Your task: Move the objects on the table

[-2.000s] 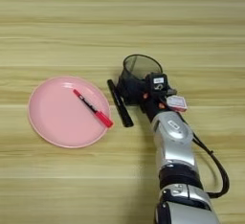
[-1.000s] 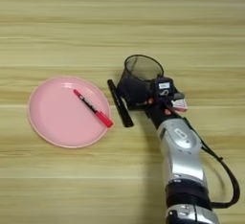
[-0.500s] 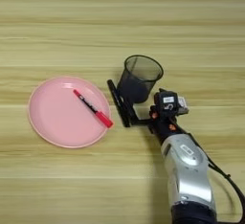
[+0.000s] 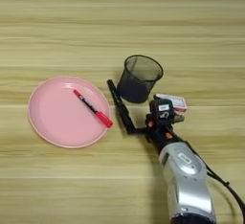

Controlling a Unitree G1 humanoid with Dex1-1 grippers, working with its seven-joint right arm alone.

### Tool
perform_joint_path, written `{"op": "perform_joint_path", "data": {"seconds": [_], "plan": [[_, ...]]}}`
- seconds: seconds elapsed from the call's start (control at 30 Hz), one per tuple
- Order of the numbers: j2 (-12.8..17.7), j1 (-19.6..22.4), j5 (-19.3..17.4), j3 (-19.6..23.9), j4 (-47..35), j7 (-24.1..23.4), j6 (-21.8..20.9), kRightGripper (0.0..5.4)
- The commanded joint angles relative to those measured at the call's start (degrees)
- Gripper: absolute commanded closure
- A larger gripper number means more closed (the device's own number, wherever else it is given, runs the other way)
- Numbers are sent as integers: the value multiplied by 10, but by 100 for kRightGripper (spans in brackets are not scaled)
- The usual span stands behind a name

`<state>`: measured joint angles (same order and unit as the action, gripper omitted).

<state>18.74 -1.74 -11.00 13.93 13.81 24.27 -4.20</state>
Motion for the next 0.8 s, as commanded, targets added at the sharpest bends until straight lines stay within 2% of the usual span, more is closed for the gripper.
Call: {"op": "perform_joint_path", "data": {"seconds": [0.03,0.8], "plan": [[12,16,1,-1,-26,-2,-6,8],[11,25,12,-16,34,-2,-23,8]]}}
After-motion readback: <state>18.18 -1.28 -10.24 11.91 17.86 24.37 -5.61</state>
